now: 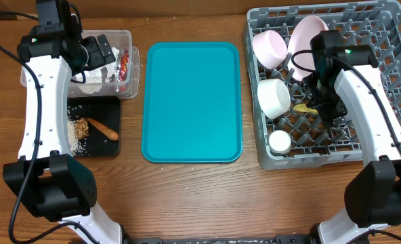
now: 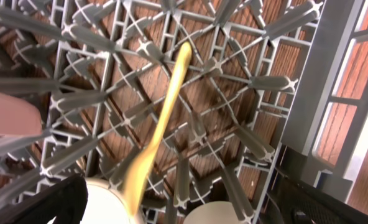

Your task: Sort waste into correct bins and load items into the dishwasher

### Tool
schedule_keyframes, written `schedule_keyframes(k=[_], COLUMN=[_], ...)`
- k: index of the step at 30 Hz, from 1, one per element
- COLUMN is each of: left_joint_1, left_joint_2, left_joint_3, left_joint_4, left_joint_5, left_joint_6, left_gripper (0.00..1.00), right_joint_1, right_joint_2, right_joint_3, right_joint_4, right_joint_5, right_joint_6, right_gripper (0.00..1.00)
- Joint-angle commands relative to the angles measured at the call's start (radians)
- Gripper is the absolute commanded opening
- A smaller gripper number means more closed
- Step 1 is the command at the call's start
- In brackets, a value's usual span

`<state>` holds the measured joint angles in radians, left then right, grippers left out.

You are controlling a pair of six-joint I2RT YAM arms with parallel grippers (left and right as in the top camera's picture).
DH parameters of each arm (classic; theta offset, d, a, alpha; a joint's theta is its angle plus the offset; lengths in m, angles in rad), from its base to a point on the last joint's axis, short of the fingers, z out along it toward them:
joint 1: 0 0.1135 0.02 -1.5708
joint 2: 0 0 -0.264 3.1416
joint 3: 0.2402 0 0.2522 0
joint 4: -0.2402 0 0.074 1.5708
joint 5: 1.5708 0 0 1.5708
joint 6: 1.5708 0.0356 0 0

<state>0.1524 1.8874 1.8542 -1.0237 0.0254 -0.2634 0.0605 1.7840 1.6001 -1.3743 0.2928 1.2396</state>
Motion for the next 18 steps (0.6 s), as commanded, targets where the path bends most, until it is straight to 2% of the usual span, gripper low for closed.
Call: schedule_keyframes(k=[1,5,10,14,18], left_joint_1=[-0.003,-0.003,-0.003,-0.003,-0.003], left_joint_2=[0.002,0.002,0.002,0.002,0.002], left_joint_3=[0.021,0.021,0.021,0.021,0.021], left_joint_4=[0.003,0.003,0.003,0.003,0.003], left_joint_5=[0.001,0.000,0.000,0.000,0.000], left_joint_6=[-0.014,-0.014,-0.014,-0.014,-0.014], left_gripper=[1.00,1.00,1.00,1.00,1.00], right_joint_1=[0.000,0.001,0.001,0.001,0.001], right_joint_2=[-0.059,-0.148,-0.310,-0.441,-0.592], right_joint_3=[0.079,0.170,0.319,0.372,0.371], right_joint_4=[-0.006,-0.037,-0.145,-0.206,-0.259], right_joint_5=[-0.042,-0.095,-0.262,-0.318,-0.272], right_joint_6=[-0.132,-0.319,-0.624,-0.645,-0.645], right_gripper=[1.00,1.00,1.00,1.00,1.00])
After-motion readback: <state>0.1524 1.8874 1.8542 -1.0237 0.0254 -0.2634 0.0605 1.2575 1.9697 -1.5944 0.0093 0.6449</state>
